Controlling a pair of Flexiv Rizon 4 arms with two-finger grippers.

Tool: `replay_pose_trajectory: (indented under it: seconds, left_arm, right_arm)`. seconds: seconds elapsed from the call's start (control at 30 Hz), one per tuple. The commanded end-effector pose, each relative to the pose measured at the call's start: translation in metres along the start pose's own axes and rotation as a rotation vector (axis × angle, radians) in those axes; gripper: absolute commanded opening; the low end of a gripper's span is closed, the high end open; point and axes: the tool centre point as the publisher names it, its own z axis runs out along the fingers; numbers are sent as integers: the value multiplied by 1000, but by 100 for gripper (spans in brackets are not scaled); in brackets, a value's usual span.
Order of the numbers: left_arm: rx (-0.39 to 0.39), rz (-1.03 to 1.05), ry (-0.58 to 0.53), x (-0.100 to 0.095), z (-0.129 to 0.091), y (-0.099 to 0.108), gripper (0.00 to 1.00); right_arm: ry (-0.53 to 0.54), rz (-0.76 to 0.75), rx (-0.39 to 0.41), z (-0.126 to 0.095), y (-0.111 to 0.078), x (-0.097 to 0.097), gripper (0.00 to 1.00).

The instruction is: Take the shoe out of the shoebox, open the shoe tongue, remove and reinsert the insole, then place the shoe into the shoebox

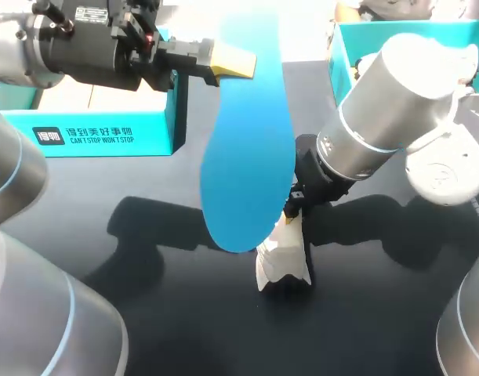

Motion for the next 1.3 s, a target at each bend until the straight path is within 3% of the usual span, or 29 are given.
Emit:
replay_pose_trajectory:
  seconds: [0.03, 0.33, 0.6, 0.9, 0.93, 0.97, 1.0, 1.3]
  left_arm:
    - [-1, 0, 1, -1, 1, -1, 0]
    - [-1, 0, 1, -1, 1, -1, 0]
    - [-1, 0, 1, -1, 1, -1, 0]
    - [-1, 0, 1, -1, 1, -1, 0]
    - [-1, 0, 1, -1, 1, -1, 0]
    - [-1, 0, 1, -1, 1, -1, 0]
    - [-1, 0, 1, -1, 1, -1, 0]
    - [-1, 0, 1, -1, 1, -1, 0]
  right_arm:
    - [37, 25, -18, 9, -6, -9, 0]
    - [51, -2, -2, 30, 0, -11, 0]
    - [70, 85, -45, 44, 2, -19, 0]
    - [61, 108, -33, 59, -3, -19, 0]
    - [65, 101, -36, 59, -3, -19, 5]
    - [49, 107, -35, 59, -3, -19, 44]
    - [52, 107, -36, 58, -3, -19, 100]
    - [121, 135, -54, 20, -2, -16, 100]
